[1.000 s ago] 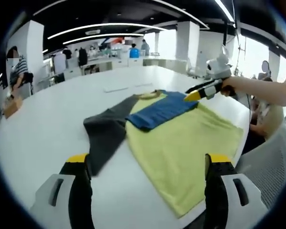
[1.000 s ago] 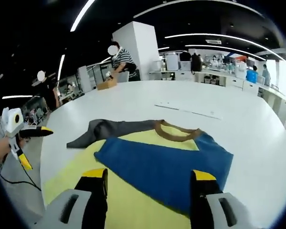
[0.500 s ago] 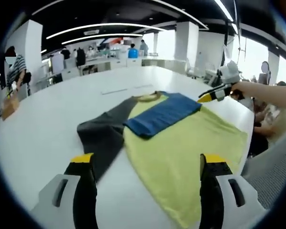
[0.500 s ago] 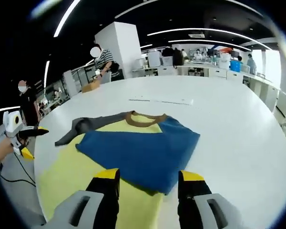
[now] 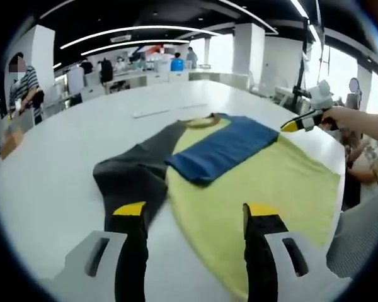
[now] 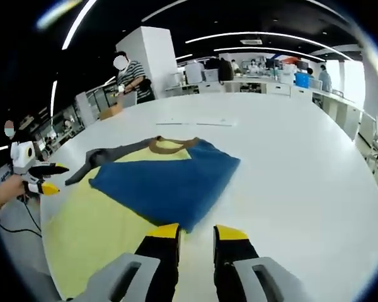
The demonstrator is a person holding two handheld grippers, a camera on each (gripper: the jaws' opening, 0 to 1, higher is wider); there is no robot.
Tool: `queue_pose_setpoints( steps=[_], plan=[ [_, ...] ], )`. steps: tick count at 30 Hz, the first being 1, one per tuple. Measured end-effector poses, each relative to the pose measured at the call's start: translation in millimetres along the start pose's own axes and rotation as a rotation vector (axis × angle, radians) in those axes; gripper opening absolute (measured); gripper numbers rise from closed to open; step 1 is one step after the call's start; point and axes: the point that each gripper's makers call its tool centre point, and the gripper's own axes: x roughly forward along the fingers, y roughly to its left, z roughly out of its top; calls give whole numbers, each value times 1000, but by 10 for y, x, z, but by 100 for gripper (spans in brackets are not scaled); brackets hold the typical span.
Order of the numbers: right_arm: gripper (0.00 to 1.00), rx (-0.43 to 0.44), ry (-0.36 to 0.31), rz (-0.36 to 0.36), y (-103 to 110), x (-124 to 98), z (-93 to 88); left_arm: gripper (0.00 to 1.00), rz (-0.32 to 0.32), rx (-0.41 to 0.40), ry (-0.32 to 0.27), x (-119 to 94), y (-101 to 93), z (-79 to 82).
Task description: Fold the garment on the visible template until the final outline fits inside the template.
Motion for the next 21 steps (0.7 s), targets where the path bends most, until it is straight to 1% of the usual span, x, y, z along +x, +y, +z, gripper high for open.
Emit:
queue_pose_setpoints(
  steps=[3,6,9,11,16,21],
  plan=[
    [12,-5,11,11,16,30,-47,51,0,4,21,78,8,-70],
    [10,-15,21,13,21,74,-89,46,5,-1,30,133,26,-112],
    [8,-9,20,20,28,119,-94,40,12,-3,45,182,53,-166],
    [7,-10,21,17,26,130,-93,39,16,6,66,202,72,-208],
    [3,11,16,30,56,177,-91,32,18,7,65,259,121,-215],
    [1,46,18,35,107,229,-117,27,28,-19,61,333,160,-224]
  ],
)
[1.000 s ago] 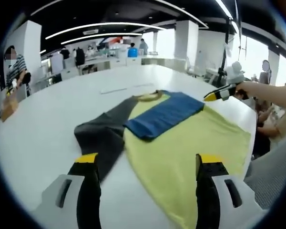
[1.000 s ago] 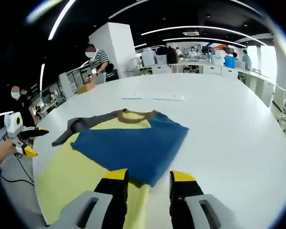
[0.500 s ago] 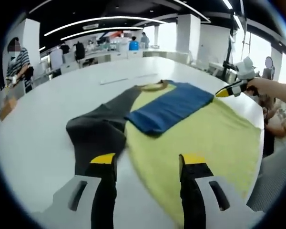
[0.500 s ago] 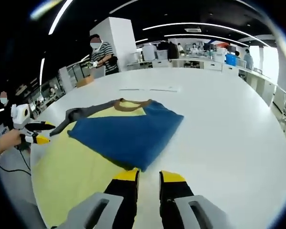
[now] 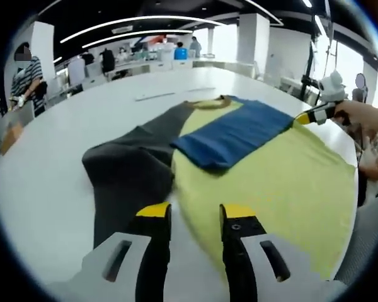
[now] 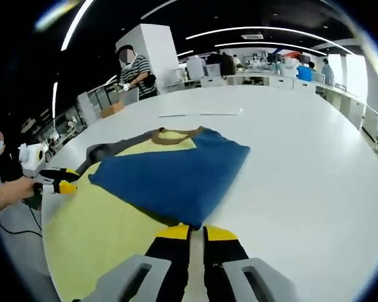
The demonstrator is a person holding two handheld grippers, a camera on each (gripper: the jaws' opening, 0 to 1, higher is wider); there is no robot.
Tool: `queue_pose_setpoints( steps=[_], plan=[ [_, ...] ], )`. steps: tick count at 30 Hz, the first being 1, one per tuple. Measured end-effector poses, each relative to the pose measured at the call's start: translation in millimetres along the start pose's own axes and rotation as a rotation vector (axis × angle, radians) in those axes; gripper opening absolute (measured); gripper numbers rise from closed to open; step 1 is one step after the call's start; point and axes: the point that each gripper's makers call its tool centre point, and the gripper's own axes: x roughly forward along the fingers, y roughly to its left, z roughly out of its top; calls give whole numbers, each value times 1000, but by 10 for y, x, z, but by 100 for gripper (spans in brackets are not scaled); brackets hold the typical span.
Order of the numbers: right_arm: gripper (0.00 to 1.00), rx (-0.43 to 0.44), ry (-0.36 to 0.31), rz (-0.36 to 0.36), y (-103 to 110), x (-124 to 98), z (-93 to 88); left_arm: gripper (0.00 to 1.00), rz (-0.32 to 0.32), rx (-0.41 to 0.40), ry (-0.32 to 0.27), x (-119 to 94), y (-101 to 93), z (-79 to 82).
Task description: Fold the garment on the visible template until the final outline fits inside the template.
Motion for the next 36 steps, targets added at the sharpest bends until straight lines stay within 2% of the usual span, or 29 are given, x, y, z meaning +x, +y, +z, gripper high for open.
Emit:
queue_pose_setpoints(
  steps=[4,8,13,17,23,30,36],
  plan=[
    [1,18,-1,-4,36,38,3,25,-1,-15,14,38,-10,-26],
    [0,16,-8,-8,61,65,18,24,1,-31,-4,45,-9,3],
    [0,-18,-8,-23,46,65,32,14,6,-44,-7,54,10,6],
    [0,-50,-1,-42,7,41,33,3,1,-69,-6,55,20,8],
    [0,-101,20,-84,-89,-11,18,1,1,-101,-2,58,18,10],
    [0,-166,37,-110,-141,-46,15,0,12,-83,6,64,20,8],
    [0,-181,46,-138,-192,-64,13,0,14,-77,10,63,22,12]
  ],
)
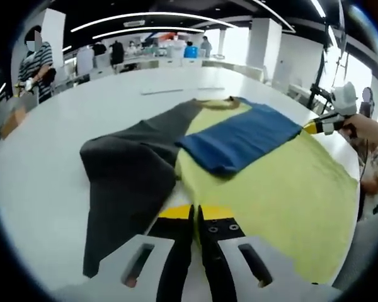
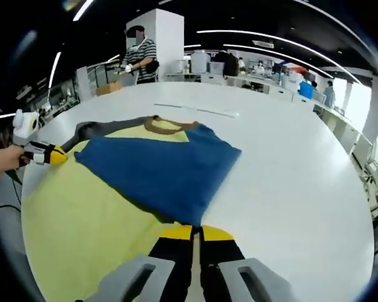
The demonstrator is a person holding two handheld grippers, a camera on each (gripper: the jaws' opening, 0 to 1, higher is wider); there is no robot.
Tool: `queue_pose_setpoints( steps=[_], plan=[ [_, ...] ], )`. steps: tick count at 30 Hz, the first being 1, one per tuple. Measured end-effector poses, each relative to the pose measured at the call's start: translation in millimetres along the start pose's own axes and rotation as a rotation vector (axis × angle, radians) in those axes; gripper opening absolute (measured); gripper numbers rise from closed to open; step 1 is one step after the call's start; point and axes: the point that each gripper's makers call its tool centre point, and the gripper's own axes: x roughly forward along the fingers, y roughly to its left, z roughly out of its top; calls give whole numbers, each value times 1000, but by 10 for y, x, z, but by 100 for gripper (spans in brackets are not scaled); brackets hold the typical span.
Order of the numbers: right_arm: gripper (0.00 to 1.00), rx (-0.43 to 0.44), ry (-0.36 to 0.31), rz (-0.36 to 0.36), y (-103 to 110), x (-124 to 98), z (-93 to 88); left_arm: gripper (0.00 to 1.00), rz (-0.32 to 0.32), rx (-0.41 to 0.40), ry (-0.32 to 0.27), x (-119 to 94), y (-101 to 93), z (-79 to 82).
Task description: Fold the garment on the visible template until the final outline fits inside the template.
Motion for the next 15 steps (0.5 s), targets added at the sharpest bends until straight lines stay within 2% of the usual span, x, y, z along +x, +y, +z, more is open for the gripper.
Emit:
queue_pose_setpoints(
  steps=[15],
  plan=[
    [0,-64,52,-48,-127,-15,-36,0,4,-3,1,8,24,0]
  ],
)
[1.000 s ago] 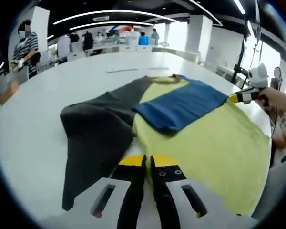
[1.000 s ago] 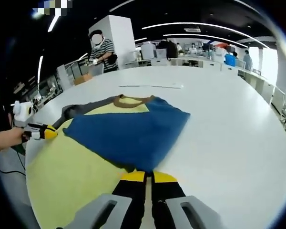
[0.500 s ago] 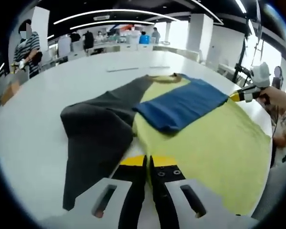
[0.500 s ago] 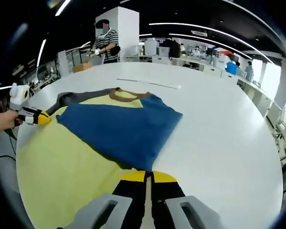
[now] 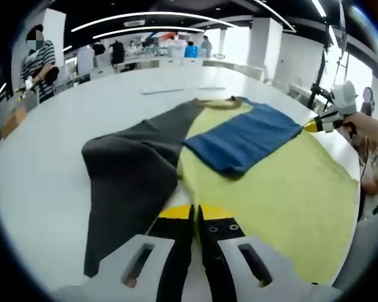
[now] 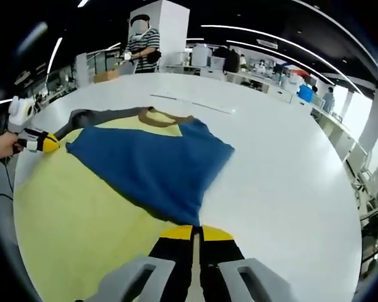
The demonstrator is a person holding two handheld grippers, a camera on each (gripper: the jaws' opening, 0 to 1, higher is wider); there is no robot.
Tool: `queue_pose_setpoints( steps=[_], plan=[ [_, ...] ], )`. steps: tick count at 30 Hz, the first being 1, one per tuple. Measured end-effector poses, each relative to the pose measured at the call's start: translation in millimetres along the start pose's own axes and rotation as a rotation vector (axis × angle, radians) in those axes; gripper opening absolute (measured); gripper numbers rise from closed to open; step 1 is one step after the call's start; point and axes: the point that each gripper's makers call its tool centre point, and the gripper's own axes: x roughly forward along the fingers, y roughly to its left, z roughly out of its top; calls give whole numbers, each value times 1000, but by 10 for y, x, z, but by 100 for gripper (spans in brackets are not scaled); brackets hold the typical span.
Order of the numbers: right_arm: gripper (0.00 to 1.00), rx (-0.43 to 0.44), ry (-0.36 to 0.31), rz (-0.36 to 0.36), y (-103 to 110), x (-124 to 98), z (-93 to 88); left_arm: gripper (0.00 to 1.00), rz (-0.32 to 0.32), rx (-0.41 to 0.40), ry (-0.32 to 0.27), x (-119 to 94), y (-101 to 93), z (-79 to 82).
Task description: Fold the garment on the visible template until the final outline fits inside the template.
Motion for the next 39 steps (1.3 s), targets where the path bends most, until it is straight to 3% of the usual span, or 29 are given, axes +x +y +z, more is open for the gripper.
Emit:
queue_pose_setpoints(
  steps=[11,16,21,25,28,31,39],
  plan=[
    [0,-1,1,11,28,1,0,3,15,43,14,-35,3,-21],
    [0,66,-30,34,43,-38,35,7,23,49,-12,-131,30,-2],
    [18,106,-80,56,46,-100,122,16,34,55,-55,-255,70,51],
    [43,148,-130,93,96,-162,232,28,46,55,-67,-314,112,65],
    [56,156,-156,112,143,-226,294,36,66,62,-83,-382,150,86],
    [65,175,-187,138,192,-299,359,45,78,65,-89,-433,187,88],
    [86,166,-247,200,359,-535,497,56,122,18,-98,-592,361,25]
  ],
)
